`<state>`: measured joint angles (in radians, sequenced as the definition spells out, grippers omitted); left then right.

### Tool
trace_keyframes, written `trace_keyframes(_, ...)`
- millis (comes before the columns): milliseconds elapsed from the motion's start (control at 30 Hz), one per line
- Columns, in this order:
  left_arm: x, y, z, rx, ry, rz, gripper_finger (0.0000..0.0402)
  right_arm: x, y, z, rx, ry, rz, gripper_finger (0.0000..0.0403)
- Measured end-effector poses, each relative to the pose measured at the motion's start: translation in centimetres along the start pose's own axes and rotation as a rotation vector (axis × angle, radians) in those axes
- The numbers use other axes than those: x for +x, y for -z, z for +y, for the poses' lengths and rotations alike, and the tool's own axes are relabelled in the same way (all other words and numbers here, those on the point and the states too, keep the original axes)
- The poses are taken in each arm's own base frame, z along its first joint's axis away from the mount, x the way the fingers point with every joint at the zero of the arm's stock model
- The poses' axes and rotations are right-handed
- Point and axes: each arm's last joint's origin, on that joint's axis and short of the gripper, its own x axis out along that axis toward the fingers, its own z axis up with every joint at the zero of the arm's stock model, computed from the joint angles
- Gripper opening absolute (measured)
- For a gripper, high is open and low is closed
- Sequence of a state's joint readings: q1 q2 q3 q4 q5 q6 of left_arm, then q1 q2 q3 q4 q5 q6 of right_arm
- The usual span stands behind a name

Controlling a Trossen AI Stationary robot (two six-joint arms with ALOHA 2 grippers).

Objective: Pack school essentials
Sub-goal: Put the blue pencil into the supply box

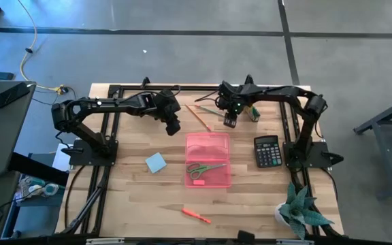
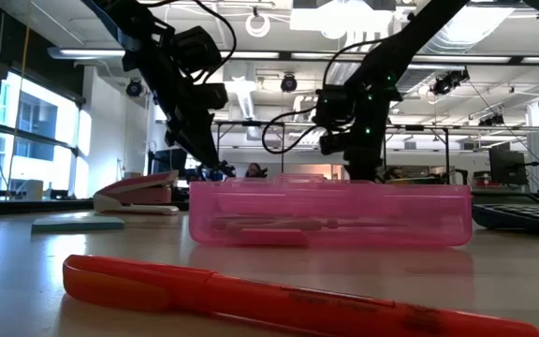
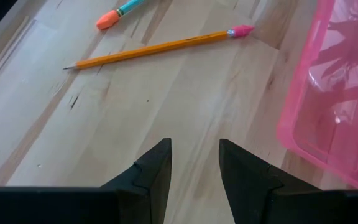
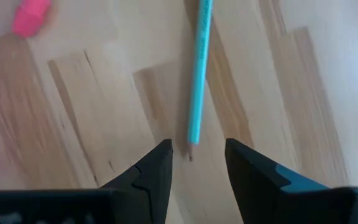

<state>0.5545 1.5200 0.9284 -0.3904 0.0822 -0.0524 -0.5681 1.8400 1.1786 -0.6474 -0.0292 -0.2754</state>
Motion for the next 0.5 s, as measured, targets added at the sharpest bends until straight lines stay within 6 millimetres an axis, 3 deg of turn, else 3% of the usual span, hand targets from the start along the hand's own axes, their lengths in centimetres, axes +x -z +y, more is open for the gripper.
trace_keyframes(367,0.0,0.0,0.0,-0.024,0.0,0.0,0.0122,0.1,-0.5,0.3,-0.038,0.007,-0.036,0.0139)
trace_keyframes(500,0.0,0.0,0.0,-0.024,0.0,0.0,0.0122,1.3,-0.4,0.3,-0.035,-0.007,-0.006,0.0139)
